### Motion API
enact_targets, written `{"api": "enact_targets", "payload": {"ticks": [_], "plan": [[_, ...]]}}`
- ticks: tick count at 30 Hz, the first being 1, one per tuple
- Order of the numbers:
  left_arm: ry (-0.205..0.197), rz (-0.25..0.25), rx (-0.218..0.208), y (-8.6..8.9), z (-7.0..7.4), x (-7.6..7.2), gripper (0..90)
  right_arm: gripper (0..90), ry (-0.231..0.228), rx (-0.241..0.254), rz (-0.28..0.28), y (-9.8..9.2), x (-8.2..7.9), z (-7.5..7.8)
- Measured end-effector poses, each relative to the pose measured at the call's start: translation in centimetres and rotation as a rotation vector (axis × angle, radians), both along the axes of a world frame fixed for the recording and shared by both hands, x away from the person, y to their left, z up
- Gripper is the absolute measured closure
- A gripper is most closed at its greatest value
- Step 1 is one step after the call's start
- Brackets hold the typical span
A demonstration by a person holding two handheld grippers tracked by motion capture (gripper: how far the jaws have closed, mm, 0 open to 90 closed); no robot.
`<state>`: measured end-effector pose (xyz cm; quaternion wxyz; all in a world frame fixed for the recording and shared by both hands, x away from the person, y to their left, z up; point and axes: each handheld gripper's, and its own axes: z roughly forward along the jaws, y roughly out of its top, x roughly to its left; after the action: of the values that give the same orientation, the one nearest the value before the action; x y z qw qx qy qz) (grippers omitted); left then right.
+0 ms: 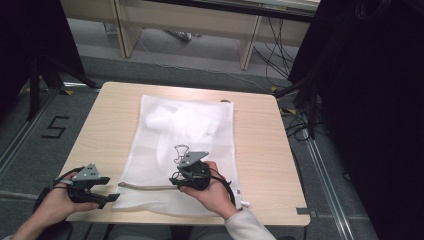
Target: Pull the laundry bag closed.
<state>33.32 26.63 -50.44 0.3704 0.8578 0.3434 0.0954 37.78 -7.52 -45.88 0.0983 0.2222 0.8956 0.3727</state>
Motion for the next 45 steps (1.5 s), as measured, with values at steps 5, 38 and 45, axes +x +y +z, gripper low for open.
{"api": "enact_targets", "payload": {"ticks": [5, 38, 45], "plan": [[0.012, 0.008, -0.003, 0.1, -0.1, 0.0, 26.4, 55.7, 0.012, 0.001, 0.030, 1.5, 0.2, 0.1], [0.016, 0.013, -0.036, -0.1, -0.1, 0.0, 26.3, 70.1, 0.071, -0.024, 0.218, 11.0, 1.2, -1.1], [0.026, 0.020, -0.034, -0.1, -0.2, 0.0, 26.3, 71.7, 0.107, -0.036, 0.234, 12.6, 1.2, -1.9]]}}
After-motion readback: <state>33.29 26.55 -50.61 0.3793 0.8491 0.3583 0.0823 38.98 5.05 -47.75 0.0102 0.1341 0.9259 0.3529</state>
